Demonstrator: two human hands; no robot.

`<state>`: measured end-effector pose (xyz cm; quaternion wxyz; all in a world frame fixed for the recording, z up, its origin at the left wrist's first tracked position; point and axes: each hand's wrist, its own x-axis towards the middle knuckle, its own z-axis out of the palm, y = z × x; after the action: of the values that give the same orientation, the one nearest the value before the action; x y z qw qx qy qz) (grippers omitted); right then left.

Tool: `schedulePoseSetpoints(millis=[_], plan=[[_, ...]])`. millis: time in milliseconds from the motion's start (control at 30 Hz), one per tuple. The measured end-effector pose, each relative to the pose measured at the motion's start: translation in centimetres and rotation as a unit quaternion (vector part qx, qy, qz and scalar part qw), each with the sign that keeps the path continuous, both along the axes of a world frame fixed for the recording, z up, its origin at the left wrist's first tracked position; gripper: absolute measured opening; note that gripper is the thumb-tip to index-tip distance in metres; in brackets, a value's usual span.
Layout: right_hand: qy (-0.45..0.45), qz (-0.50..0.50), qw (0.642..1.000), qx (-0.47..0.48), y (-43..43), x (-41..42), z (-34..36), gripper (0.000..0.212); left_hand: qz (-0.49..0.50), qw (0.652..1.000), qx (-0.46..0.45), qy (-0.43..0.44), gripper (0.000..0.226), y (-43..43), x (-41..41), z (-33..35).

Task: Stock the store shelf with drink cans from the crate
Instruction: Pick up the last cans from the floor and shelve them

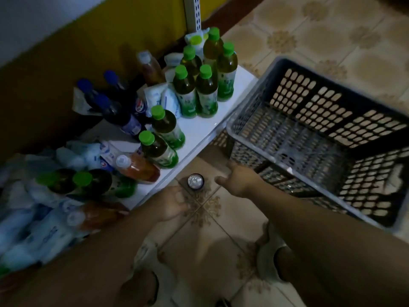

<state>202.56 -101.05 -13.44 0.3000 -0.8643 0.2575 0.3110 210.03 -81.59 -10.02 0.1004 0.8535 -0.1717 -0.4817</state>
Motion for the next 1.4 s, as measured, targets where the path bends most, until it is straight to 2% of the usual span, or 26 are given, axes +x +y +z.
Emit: schedulePoseSetpoints(millis=[167, 400, 533, 567, 667, 733, 800, 900, 1033, 1133, 1267, 1400], plan=[[0.022, -0.014, 0.998, 0.058, 0.8, 1.2, -5.3, 0.077, 0.018, 0.999, 0.021, 0.018, 0.061, -1.2, 1.2, -5.0], [0.038, -0.055, 0.991, 0.116, 2.9, 2.8, -11.8, 0.067, 0.037, 0.998, 0.046, 0.024, 0.072, -1.4, 2.8, -11.6], [0.020, -0.047, 0.989, 0.141, 4.1, 4.1, -14.4, 0.077, 0.044, 0.999, 0.018, 0.017, 0.043, -1.3, 3.4, -14.8], [0.010, -0.040, 0.988, 0.147, 4.4, 4.5, -15.0, 0.083, 0.047, 0.999, 0.019, 0.010, 0.044, -1.2, 3.8, -15.7], [-0.013, 0.011, 0.990, 0.136, 5.2, 5.5, -16.8, 0.090, 0.032, 0.999, 0.027, 0.012, 0.070, -0.9, 4.5, -17.6], [-0.041, 0.043, 0.992, 0.115, 5.5, 5.7, -17.5, 0.080, 0.038, 0.998, 0.027, 0.030, 0.075, -0.8, 4.7, -18.5], [-0.066, 0.024, 0.990, 0.119, 5.3, 5.4, -17.7, 0.070, 0.060, 0.997, 0.015, 0.044, 0.078, -0.8, 4.7, -18.5], [-0.087, -0.094, 0.981, 0.148, 4.8, 4.1, -16.1, 0.061, 0.070, 0.995, -0.005, 0.065, 0.082, -0.7, 4.5, -17.8], [-0.146, -0.210, 0.948, 0.187, 4.1, 2.1, -11.1, 0.046, 0.101, 0.981, -0.097, 0.132, 0.077, -1.8, 2.9, -14.2], [-0.190, -0.287, 0.913, 0.220, 3.5, 0.8, -6.3, 0.046, 0.133, 0.970, -0.161, 0.125, 0.073, -2.8, 1.7, -9.7], [-0.279, -0.378, 0.845, 0.255, 2.9, -0.5, 1.7, 0.043, 0.159, 0.951, -0.244, 0.104, 0.062, -3.7, 0.4, -1.8], [-0.315, -0.396, 0.807, 0.305, 2.7, -1.8, 10.3, 0.048, 0.170, 0.930, -0.317, 0.078, 0.067, -3.1, -1.8, 6.8]])
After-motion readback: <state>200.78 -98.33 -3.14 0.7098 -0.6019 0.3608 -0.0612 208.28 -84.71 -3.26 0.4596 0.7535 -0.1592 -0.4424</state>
